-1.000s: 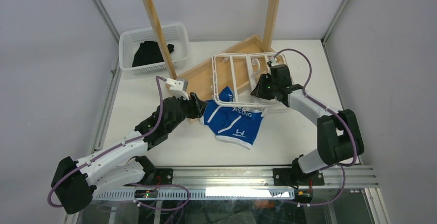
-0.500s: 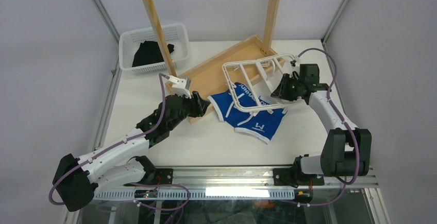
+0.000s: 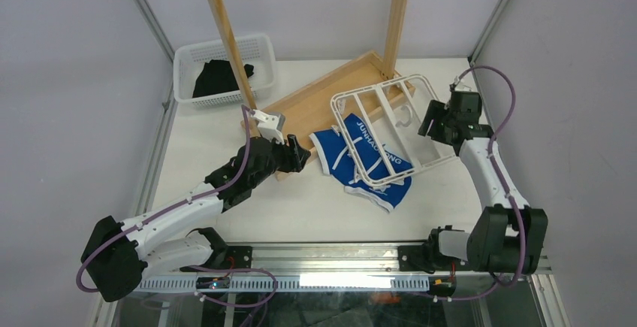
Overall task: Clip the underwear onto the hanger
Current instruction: Adjust the hanger at the center of the board, then adjust the underwear at the center of the board.
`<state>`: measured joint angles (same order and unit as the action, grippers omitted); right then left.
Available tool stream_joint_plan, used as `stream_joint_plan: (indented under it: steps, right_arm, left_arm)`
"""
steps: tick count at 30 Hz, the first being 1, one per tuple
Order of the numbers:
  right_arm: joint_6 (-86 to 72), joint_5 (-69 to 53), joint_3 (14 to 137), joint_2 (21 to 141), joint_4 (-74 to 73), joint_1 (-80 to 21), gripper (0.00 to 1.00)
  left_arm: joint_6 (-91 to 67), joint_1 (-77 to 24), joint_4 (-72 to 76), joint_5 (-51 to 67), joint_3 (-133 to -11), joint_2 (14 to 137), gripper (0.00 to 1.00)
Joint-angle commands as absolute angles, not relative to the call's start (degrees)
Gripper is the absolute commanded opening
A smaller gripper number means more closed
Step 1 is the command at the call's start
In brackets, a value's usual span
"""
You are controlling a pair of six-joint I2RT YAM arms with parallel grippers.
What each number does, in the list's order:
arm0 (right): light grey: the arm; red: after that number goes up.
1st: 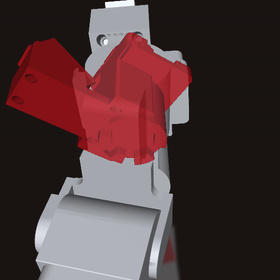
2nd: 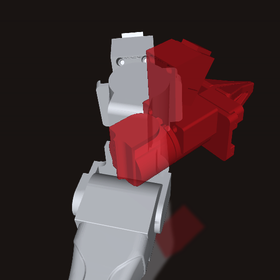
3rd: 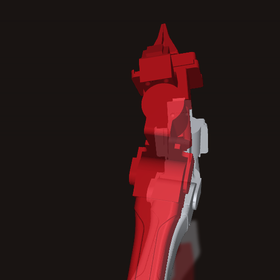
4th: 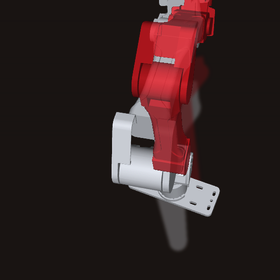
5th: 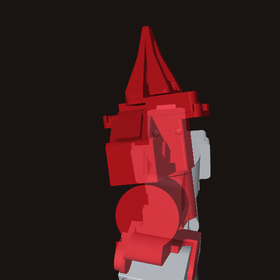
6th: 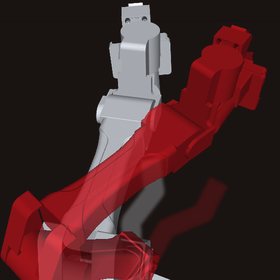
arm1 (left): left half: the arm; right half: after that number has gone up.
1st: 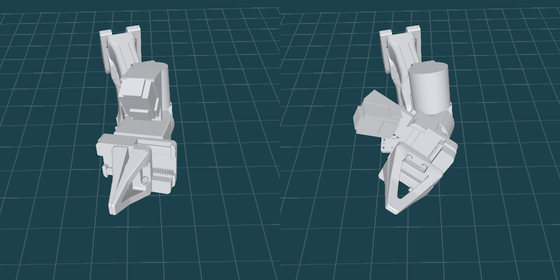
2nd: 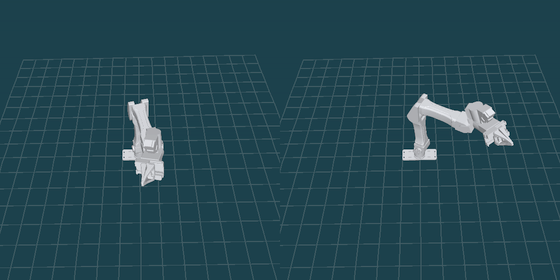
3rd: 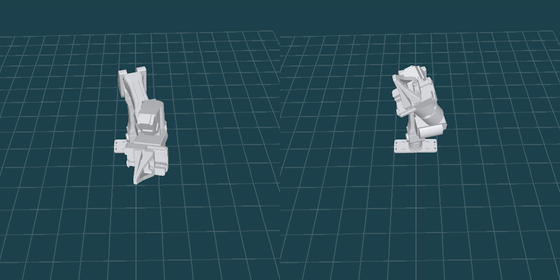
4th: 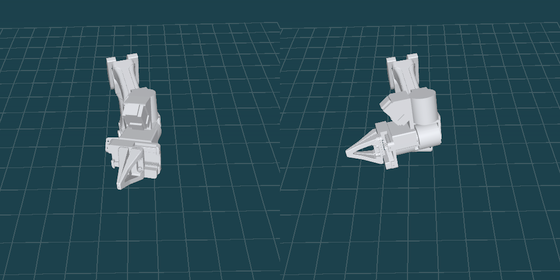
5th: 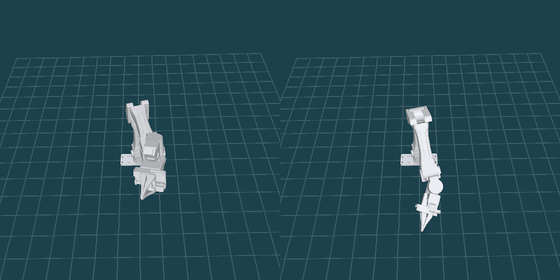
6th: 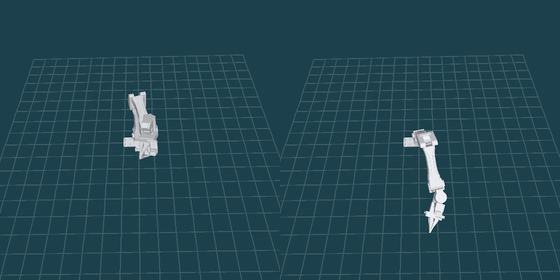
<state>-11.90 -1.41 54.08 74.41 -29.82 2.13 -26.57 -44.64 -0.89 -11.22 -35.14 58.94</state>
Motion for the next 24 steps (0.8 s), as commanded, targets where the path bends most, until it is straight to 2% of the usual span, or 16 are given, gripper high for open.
stream_joint_plan:
  steps: [1, 6, 10, 17, 24]
  right_arm:
    - [-12.15, 2.94, 54.59, 65.58, -23.36, 2.20, 0.67]
    - [-10.30, -12.83, 53.11, 59.40, -18.77, -0.15, 0.65]
    - [-8.11, -16.15, 54.61, 59.64, -19.49, -11.52, 0.64]
    - [-6.66, -12.24, 57.91, 74.75, -18.40, -30.11, 0.64]
    - [-5.80, -6.69, 61.96, 88.77, -16.07, -34.18, 0.65]
  left_arm:
    - [-26.53, -44.78, 1.67, -10.00, -37.43, 58.89, 0.56]
    - [-26.52, -44.76, 1.75, -10.63, -37.11, 58.56, 0.57]
    - [-26.54, -44.81, 1.93, -11.08, -37.10, 58.77, 0.57]
    - [-26.54, -44.80, 1.89, -11.42, -37.61, 60.39, 0.58]
    - [-29.45, -44.71, 0.73, -13.04, -37.79, 65.01, 0.59]
